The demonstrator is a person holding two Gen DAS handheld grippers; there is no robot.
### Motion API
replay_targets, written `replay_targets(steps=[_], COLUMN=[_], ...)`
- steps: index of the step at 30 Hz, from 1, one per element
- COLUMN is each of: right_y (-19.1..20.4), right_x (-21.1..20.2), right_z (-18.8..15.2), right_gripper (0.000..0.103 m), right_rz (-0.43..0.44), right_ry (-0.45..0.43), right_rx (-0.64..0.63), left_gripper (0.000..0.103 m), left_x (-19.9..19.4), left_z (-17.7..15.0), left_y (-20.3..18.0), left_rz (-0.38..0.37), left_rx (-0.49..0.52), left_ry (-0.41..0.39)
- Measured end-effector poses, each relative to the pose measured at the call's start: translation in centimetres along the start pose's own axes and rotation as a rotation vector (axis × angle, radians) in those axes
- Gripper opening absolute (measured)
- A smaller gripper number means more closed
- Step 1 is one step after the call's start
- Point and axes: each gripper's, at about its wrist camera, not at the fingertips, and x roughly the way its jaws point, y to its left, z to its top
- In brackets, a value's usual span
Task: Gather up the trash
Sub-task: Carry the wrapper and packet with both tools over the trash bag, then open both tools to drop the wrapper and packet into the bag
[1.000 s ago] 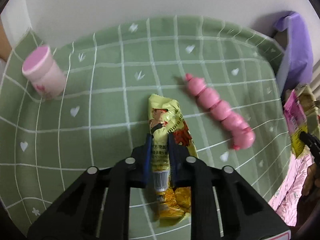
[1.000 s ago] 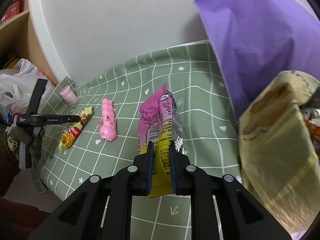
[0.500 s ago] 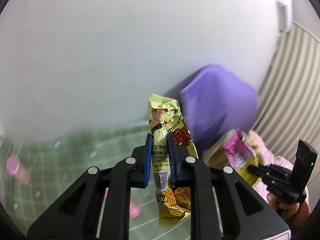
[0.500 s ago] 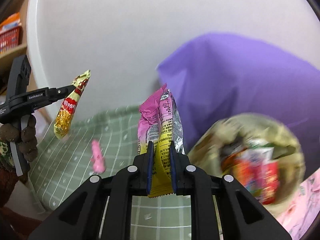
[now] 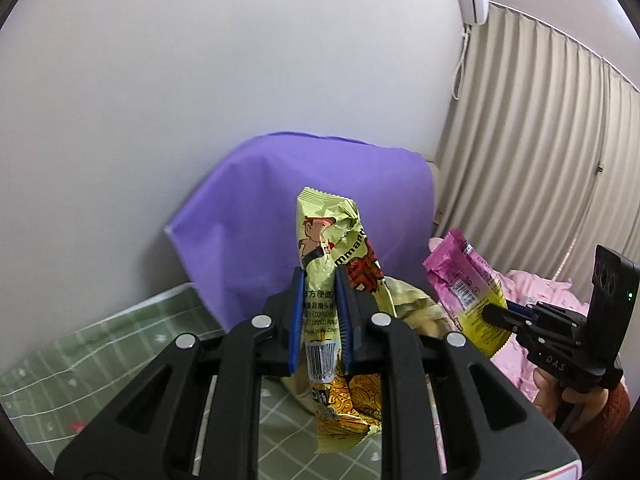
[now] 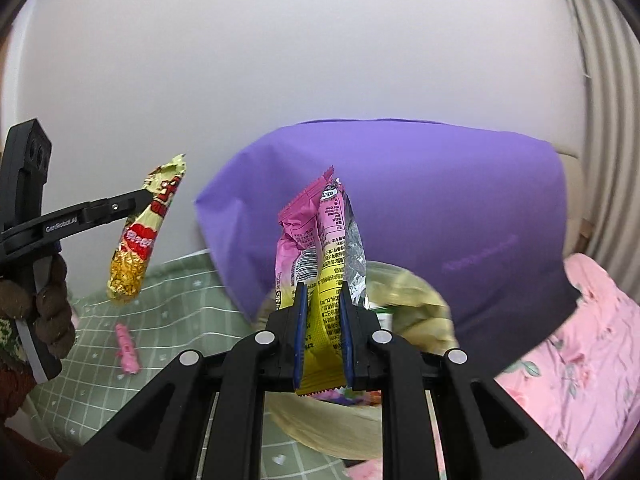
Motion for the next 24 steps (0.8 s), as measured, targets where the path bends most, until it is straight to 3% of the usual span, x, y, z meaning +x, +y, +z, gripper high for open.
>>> replay_targets(steps=[6, 12, 18, 24], right_y=[-4.4, -7.5, -10.2, -12.3], right_x=[-0.7, 0.2, 5.1, 10.6], right_z=[-0.5, -1.2, -1.5, -1.4], right_gripper=[0.016, 0.016, 0.016, 0.016], right_rz=[-0.051, -0.058, 0.006, 0.162], right_ry=[0.014, 0.054, 0.124, 0.234], right_rx=[0.081, 0.1, 0.08, 0.04], left_gripper=[0.015, 0.015, 0.015, 0.015], left_x=[3.7, 10.1, 17.8, 21.6], left_z=[-0.5, -2.5, -3.7, -5.0], left_y=[-1.0, -2.7, -5.1, -6.7], left_rz=[-0.051, -0.088, -0.066, 0.021], left_rx=[-0.039, -0.05, -0.058, -0.047], left_ry=[0.004, 0.116, 0.23, 0.306])
